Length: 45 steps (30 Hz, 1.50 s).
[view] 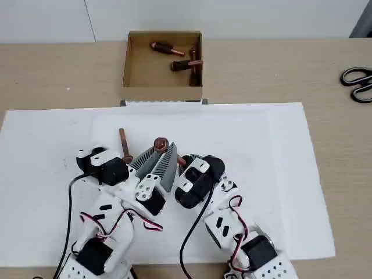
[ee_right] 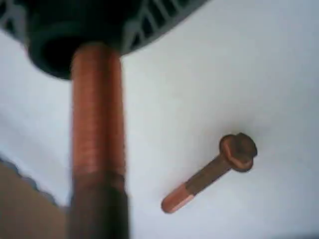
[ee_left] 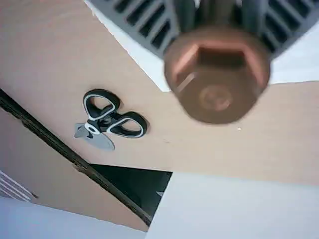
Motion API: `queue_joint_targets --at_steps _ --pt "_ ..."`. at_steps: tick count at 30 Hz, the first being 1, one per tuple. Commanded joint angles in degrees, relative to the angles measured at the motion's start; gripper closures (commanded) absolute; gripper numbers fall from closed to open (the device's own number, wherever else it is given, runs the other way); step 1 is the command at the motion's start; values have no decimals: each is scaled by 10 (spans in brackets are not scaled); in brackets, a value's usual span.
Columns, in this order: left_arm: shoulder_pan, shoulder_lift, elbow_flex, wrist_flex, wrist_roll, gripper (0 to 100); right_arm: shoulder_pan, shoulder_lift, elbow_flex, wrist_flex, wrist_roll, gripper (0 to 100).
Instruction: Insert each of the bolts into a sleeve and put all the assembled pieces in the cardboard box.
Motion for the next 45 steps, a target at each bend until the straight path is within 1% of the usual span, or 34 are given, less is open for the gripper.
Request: queue_joint_targets --at_steps 1,4,8,13,16,22,24,28,31,36,39,41,45 --pt "10 -8 -17 5 10 994 1 -8 8 -4 4 996" --pt "7 -8 -17 5 33 994 0 -8 6 -4 4 996" --pt "5 -8 -17 2 33 994 -22 -8 6 -3 4 996" --pt "-17 -8 -17 -24 31 994 -24 -8 7 -1 4 996" --pt "-14 -8 -16 -5 12 994 -23 -8 7 -3 4 996" --pt "-13 -8 -16 34 12 994 -24 -8 6 -5 4 996" --pt "3 -8 -16 53 12 994 -25 -8 6 -5 4 996" --pt "63 -8 -16 91 11 994 -26 -8 5 -5 5 996" --pt "92 -7 -15 114 10 994 -26 -8 -6 -5 5 996" --pt "105 -7 39 117 -12 993 -28 -8 -31 -5 5 996" --pt "101 -7 44 132 -12 991 -44 -8 -47 -5 5 996" --pt "101 -7 44 135 -13 961 -55 -8 -47 -3 9 996" --pt "99 -7 43 135 -22 842 -58 -8 -46 -4 40 996"
